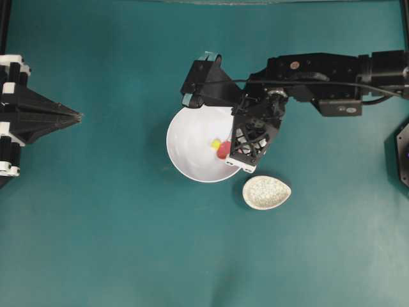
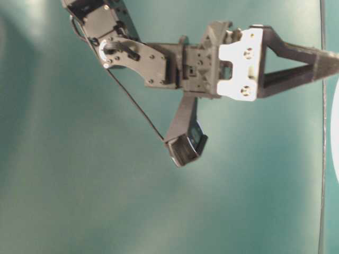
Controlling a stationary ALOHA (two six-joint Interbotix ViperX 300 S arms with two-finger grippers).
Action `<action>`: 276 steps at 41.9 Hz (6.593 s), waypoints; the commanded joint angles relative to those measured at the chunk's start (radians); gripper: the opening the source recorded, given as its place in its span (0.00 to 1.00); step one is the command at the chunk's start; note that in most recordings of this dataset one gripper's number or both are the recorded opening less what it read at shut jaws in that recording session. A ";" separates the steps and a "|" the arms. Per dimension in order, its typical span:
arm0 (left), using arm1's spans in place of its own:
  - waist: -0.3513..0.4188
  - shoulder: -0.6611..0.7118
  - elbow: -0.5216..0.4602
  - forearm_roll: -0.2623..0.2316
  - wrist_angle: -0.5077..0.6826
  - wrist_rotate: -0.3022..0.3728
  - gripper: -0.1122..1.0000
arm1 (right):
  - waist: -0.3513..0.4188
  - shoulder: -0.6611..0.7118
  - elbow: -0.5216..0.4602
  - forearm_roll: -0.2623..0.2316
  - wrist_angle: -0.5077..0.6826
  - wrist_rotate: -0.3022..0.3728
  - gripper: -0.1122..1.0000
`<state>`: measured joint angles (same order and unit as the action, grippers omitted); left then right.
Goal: Scoop the yellow hexagonal prism block from the bowl with a spoon using the right arm.
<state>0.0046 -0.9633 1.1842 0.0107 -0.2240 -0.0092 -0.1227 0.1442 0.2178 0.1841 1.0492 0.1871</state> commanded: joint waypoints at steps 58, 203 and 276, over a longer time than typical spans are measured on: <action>-0.017 0.002 -0.012 0.002 -0.023 -0.002 0.10 | 0.002 -0.003 -0.020 -0.029 -0.310 -0.009 0.32; -0.017 0.011 -0.009 0.002 -0.018 -0.002 0.10 | 0.095 -0.301 0.620 -0.054 -1.328 -0.006 0.32; -0.017 0.011 -0.009 0.002 -0.002 0.002 0.10 | 0.080 -0.451 0.565 -0.054 -1.138 -0.112 0.32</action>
<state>-0.0107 -0.9618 1.1842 0.0107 -0.2240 -0.0107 -0.0414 -0.2838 0.7992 0.1319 -0.0920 0.0767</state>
